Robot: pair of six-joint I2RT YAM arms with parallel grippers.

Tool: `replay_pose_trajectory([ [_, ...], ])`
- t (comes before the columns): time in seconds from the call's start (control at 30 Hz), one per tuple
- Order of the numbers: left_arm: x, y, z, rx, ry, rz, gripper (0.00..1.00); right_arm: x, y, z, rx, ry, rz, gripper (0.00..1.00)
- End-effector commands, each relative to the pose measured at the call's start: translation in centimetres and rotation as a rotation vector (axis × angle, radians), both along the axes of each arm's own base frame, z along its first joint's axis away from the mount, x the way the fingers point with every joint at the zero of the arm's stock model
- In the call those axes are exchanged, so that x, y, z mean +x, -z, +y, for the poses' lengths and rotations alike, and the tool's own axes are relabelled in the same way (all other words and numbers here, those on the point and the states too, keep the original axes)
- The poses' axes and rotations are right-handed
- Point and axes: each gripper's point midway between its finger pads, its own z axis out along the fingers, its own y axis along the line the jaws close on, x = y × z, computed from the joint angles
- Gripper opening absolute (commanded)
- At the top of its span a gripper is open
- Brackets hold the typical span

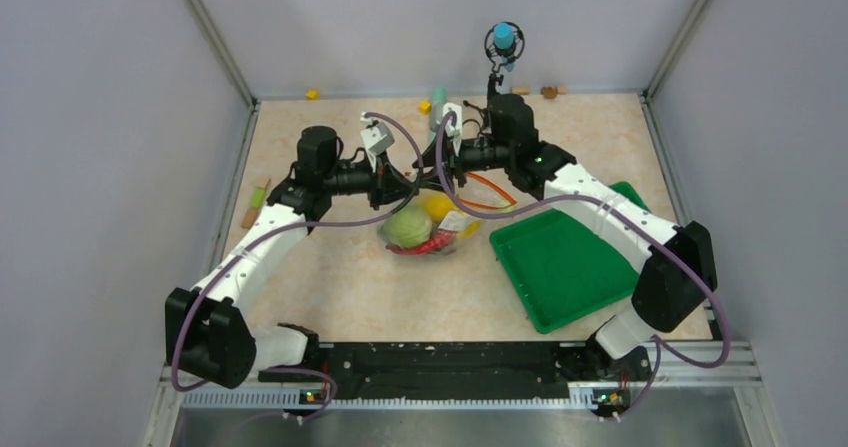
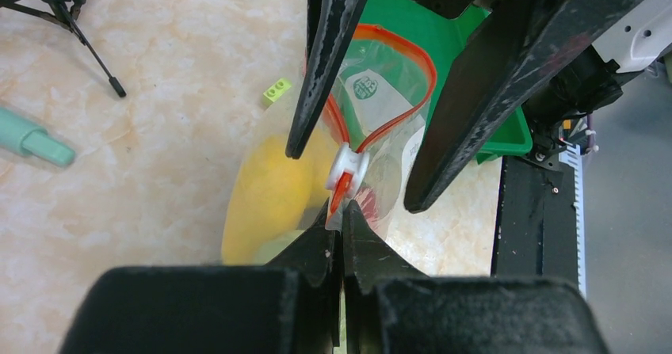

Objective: Place the food in the zip-top bag and seal the zipper
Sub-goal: Zip the zipper food storage bag at the center of the board.

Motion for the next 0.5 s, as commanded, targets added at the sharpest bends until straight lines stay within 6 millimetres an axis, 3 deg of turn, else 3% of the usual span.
replay_pose_trajectory([
  [0.0,-0.18,-1.99,-0.24,-0.026,0.014,-0.101,0.00,-0.01,-1.00,0.87,0.012,-0.021,-0.021,0.42],
  [0.3,0.24,-2.08,-0.23,-0.019,-0.003,-0.120,0.00,0.18,-0.95,1.29,0.012,-0.034,0.005,0.28],
  [0.47,0.48,-1.82,-0.07,-0.009,-0.022,-0.114,0.00,-0.20,-1.36,1.33,0.023,-0.049,0.009,0.27],
])
